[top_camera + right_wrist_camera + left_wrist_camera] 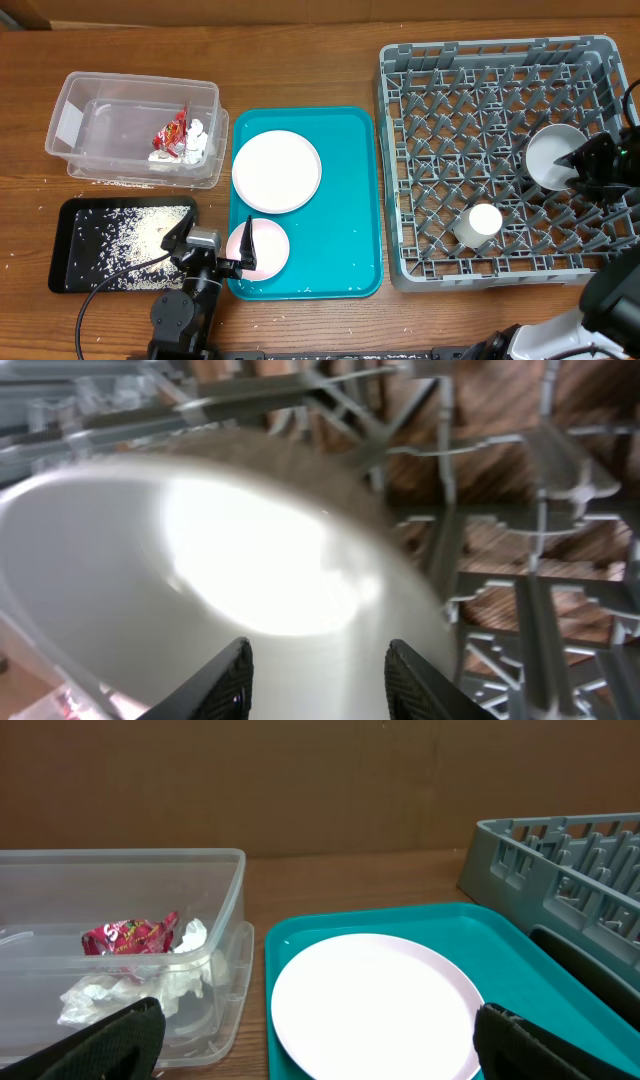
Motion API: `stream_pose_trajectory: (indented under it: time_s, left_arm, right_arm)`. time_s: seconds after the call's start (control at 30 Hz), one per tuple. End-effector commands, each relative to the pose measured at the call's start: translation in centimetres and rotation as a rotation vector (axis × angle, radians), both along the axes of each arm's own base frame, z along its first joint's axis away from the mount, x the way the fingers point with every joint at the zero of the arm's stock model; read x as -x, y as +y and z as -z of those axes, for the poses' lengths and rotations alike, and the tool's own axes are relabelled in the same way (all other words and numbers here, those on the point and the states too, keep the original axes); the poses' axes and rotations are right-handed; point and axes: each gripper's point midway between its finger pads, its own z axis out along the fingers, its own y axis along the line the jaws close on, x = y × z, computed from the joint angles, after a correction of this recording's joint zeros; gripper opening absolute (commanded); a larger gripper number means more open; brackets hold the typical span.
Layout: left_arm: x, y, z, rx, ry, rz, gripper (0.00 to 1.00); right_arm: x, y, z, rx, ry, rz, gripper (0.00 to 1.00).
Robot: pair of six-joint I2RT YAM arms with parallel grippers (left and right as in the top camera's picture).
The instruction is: Sort waste into correct bins and load items into the dishwasher
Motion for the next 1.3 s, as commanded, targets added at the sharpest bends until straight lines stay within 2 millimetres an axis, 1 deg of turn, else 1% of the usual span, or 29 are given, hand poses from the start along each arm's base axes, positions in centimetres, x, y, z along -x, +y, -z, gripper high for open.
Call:
stream_pose_trajectory:
  time_s: [0.0, 0.07, 0.13, 0.3, 0.37, 0.4, 0.47, 0.53, 0.6, 0.63, 0.77, 0.8, 0.87, 0.9, 0.97, 1.0, 1.03, 1.13, 1.2, 1.23, 1.27]
  left_arm:
    - [0.0, 0.3, 0.1, 0.017, 0.003, -0.016, 1.00]
    - [0.0, 0.3, 0.1, 0.017, 0.003, -0.016, 1.00]
    - [0.0, 0.3, 0.1, 0.017, 0.003, -0.016, 1.00]
    - [0.0, 0.3, 0.1, 0.017, 0.003, -0.016, 1.00]
    - [0.0, 0.3, 0.1, 0.017, 0.003, -0.016, 1.00]
    - [0.0, 0.3, 0.1, 0.017, 0.003, -0.016, 1.00]
    - [0.0, 0.3, 0.1, 0.017, 0.003, -0.016, 1.00]
    - [0.0, 0.3, 0.1, 0.017, 0.003, -0.016, 1.00]
    - [0.0, 0.3, 0.1, 0.017, 0.003, -0.016, 1.00]
    - [0.0, 0.3, 0.1, 0.017, 0.003, -0.016, 1.00]
    - [0.0, 0.3, 0.1, 0.017, 0.003, -0.016, 1.00]
    - [0.0, 0.3, 0.1, 0.017, 0.003, -0.016, 1.00]
    - [0.0, 0.3, 0.1, 0.017, 0.003, -0.016, 1.00]
    - [0.0, 0.3, 0.1, 0.017, 0.003, -0.016, 1.00]
    - [0.0, 0.3, 0.1, 0.017, 0.003, -0.016, 1.00]
    - [0.0, 0.3, 0.1, 0.017, 0.003, -0.016, 1.00]
    - [0.0, 0.3, 0.1, 0.017, 0.003, -0.016, 1.00]
    - [0.0, 0.3, 0.1, 0.017, 0.003, -0.016, 1.00]
    - [0.0, 0.3, 0.1, 0.017, 0.003, -0.016, 1.00]
    - [0.0, 0.3, 0.1, 0.017, 0.003, -0.016, 1.00]
    - [0.0, 0.3, 0.1, 0.017, 0.003, -0.016, 1.00]
  right_arm:
    - [-0.2, 0.9, -5.2, 0.047, -0.159, -0.054, 0.45]
    - [0.2, 0.8, -5.5, 0.067, -0.148, -0.047, 0.46]
    - [0.7, 0.4, -5.0, 0.090, -0.114, -0.032, 0.49]
    - [2.6, -1.4, -2.1, 0.161, 0.037, 0.078, 0.51]
    - [3.1, -1.7, -1.3, 0.170, 0.060, 0.091, 0.51]
    - [3.1, -1.7, -0.9, 0.169, 0.061, 0.091, 0.51]
    - [2.5, -1.9, -0.3, 0.174, 0.034, 0.092, 0.51]
    - [2.0, -2.0, 0.1, 0.164, 0.018, 0.125, 0.49]
    - [1.5, -1.5, 0.4, 0.135, -0.006, 0.129, 0.48]
    - [1.3, -1.4, 0.6, 0.126, -0.015, 0.127, 0.45]
    - [1.3, -1.2, 2.2, 0.108, -0.014, 0.167, 0.41]
    - [1.3, -1.3, 2.8, 0.105, -0.017, 0.182, 0.36]
    - [1.1, -1.4, 2.9, 0.110, -0.027, 0.188, 0.28]
    - [0.9, -1.5, 2.8, 0.114, -0.034, 0.187, 0.17]
    - [0.9, -1.6, 2.4, 0.119, -0.037, 0.181, 0.08]
    - [0.9, -1.5, 2.0, 0.126, -0.044, 0.167, 0.05]
    - [0.9, -1.6, 1.7, 0.130, -0.048, 0.163, 0.04]
    - [1.1, -1.6, -0.6, 0.170, -0.077, 0.144, 0.04]
    - [1.5, -1.6, -2.8, 0.227, -0.103, 0.143, 0.04]
    - [1.6, -1.4, -4.0, 0.259, -0.123, 0.137, 0.04]
    - [1.8, -0.9, -5.6, 0.299, -0.155, 0.126, 0.04]
